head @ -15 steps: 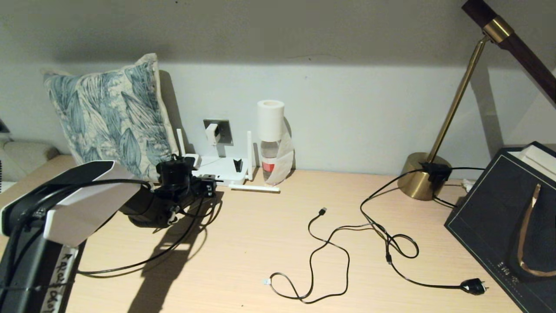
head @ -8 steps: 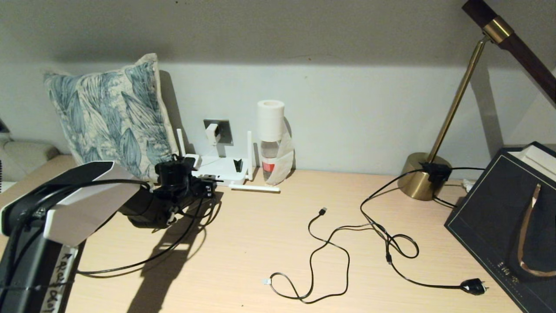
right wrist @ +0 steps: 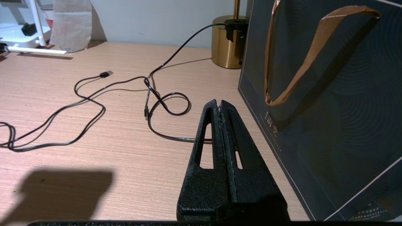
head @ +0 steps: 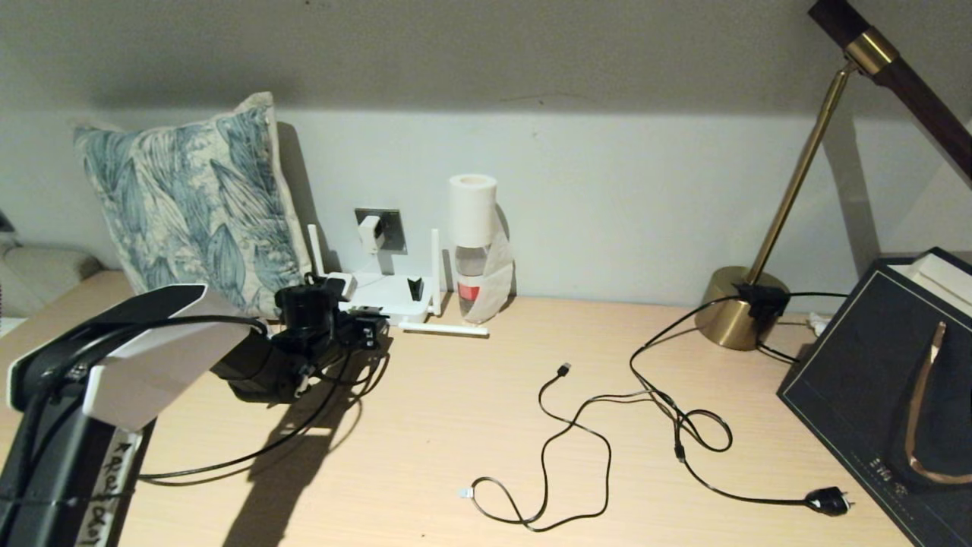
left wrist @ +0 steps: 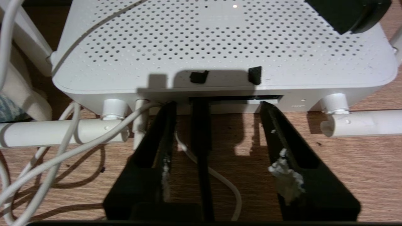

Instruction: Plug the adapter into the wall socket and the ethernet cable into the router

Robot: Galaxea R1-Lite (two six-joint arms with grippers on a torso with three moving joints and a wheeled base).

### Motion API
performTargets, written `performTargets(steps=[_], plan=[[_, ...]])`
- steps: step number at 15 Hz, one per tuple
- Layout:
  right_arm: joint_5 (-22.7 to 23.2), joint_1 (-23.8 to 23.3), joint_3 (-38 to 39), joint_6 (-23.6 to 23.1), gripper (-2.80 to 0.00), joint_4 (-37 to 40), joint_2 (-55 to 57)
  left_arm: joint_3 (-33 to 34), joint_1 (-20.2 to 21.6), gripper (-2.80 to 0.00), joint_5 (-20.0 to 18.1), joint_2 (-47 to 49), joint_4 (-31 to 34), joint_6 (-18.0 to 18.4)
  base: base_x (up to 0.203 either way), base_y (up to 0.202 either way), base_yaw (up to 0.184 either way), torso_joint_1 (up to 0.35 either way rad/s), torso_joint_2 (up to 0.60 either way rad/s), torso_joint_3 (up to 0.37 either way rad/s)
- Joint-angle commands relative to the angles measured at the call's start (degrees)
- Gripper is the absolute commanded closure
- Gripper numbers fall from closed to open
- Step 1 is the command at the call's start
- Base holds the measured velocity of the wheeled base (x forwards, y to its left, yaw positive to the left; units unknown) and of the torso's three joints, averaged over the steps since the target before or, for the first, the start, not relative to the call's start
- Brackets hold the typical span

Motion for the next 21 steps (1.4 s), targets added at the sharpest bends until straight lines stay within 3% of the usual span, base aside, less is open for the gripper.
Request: performTargets(steps=[1, 11, 16, 17, 21], plan=[[0.01, 0.0, 2.02, 0.01, 0.0, -0.1, 0.08, 3.84, -0.15, -2.8, 0.13, -2.69, -2.16, 0.14, 0.0, 0.0, 0.0, 0.0, 0.0, 0.0], [0.01, 0.0, 2.02, 0.01, 0.0, -0.04, 0.0, 17.86, -1.34, -2.8, 1.99, -17.04, -4.4, 0.54, 0.0, 0.0, 0.0, 0.0, 0.0, 0.0], [0.01, 0.0, 2.02, 0.01, 0.0, -0.09, 0.05, 28.75, -1.58, -2.8, 1.77, -35.38, -4.82, 0.18, 0.0, 0.0, 0.0, 0.0, 0.0, 0.0], [0.01, 0.0, 2.02, 0.01, 0.0, -0.04, 0.05, 31.84, -1.6, 0.0, 1.73, -39.39, -4.86, 0.2, 0.0, 0.0, 0.0, 0.0, 0.0, 0.0], [0.01, 0.0, 2.02, 0.01, 0.0, -0.04, 0.0, 44.57, -2.09, 0.0, 1.86, -53.95, -4.85, 0.25, 0.0, 0.0, 0.0, 0.0, 0.0, 0.0]])
